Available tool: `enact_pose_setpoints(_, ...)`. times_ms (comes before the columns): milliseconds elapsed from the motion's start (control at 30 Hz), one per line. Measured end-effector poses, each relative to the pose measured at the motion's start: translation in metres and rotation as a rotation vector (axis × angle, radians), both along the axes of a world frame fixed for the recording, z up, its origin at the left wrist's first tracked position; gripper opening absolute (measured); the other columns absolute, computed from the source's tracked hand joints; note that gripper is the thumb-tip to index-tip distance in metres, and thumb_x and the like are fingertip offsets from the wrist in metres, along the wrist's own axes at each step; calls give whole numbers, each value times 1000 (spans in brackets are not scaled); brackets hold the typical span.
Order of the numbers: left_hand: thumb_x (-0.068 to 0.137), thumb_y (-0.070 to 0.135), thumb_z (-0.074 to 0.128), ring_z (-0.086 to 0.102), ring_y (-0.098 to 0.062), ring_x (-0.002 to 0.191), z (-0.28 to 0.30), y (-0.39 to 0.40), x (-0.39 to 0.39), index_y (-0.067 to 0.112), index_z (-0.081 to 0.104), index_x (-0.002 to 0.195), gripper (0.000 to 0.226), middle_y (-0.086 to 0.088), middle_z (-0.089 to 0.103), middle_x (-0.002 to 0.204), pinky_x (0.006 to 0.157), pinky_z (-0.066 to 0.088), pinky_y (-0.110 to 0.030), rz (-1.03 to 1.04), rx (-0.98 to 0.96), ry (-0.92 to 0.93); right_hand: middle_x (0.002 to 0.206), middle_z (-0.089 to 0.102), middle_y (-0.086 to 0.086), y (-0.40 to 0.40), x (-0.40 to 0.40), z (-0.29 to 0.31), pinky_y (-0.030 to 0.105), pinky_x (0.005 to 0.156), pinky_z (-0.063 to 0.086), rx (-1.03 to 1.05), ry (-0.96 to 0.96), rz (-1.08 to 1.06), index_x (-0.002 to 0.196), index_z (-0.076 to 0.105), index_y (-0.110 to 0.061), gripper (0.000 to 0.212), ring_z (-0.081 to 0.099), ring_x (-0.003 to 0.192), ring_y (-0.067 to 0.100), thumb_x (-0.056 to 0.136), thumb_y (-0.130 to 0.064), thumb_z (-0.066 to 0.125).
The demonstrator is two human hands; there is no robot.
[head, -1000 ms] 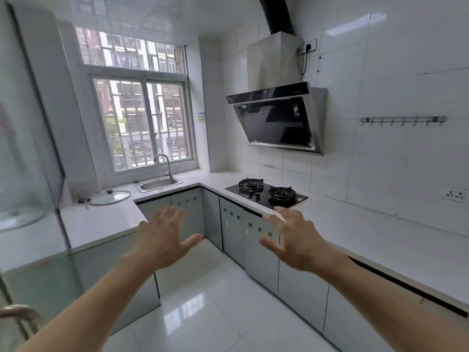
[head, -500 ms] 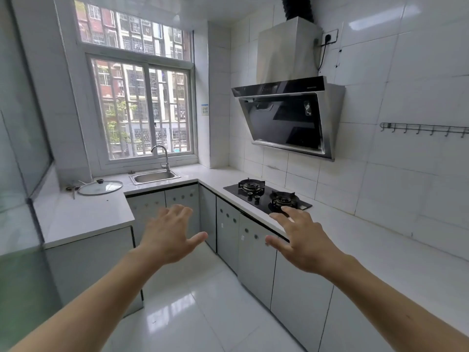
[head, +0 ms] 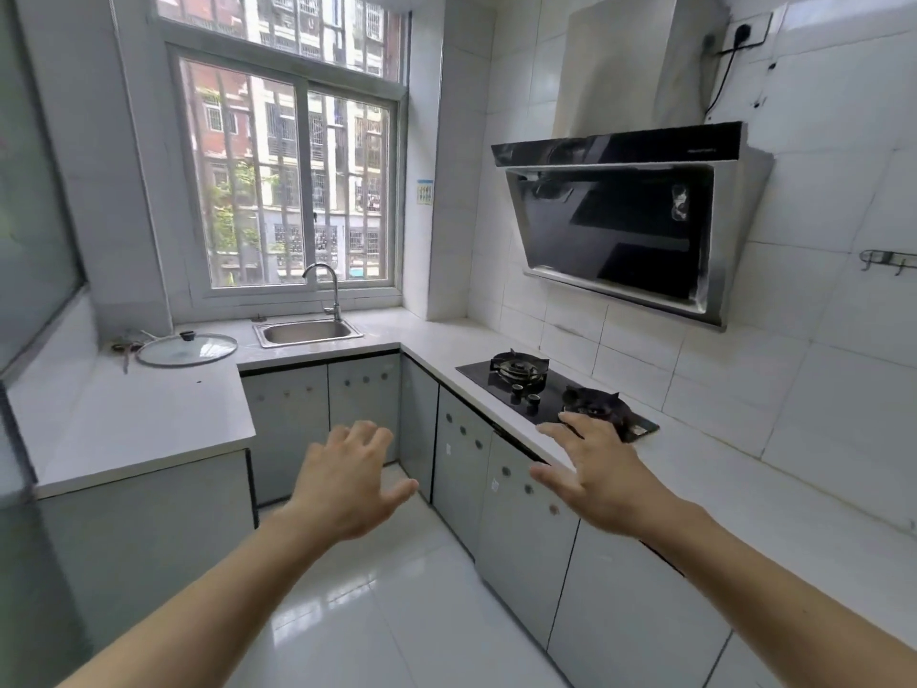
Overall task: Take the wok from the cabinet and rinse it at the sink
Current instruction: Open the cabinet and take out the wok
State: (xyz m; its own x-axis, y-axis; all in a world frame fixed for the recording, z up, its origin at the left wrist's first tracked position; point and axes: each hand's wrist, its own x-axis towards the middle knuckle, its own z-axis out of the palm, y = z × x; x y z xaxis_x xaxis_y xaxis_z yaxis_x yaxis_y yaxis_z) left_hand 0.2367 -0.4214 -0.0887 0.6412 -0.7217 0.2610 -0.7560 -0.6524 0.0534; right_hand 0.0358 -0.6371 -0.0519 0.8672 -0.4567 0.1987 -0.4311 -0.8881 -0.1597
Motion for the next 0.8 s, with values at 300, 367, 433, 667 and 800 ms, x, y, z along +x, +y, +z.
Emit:
enact_pose_setpoints(300,84,75,40,39,-23,132,-25,-78,120,30,34,144,76,4,37,149,103,41,-43,80,46,7,159,19,0,-94,134,-45,47,113,27,44,68,79,149,26,-35,84,11,145,19,78,-80,21)
enact_pose_setpoints(367,84,76,40,39,-23,132,-29,-106,146,31,35,143,75,4,37,150,102,42,-42,105,64,5,159,18,0,-125,165,-53,47,114,27,41,45,99,149,25,-35,83,11,145,19,80,-79,21)
enact_pose_setpoints(433,84,76,41,39,-22,132,-30,-136,173,31,35,142,74,4,37,149,101,41,-41,135,59,22,159,18,-1,-159,198,-57,47,112,27,60,-2,105,149,26,-35,95,10,145,19,69,-83,9)
enact_pose_setpoints(667,86,74,41,38,-23,132,-27,-228,259,29,35,142,71,4,37,149,100,41,-41,168,69,51,158,20,1,-248,294,-61,45,111,26,76,51,145,149,28,-32,80,10,145,19,82,-76,26)
enact_pose_setpoints(800,87,73,40,39,-23,130,-46,-261,310,28,34,143,71,4,37,149,100,41,-40,161,77,94,157,22,1,-283,344,-63,45,111,28,75,69,158,148,29,-30,72,12,145,21,88,-70,33)
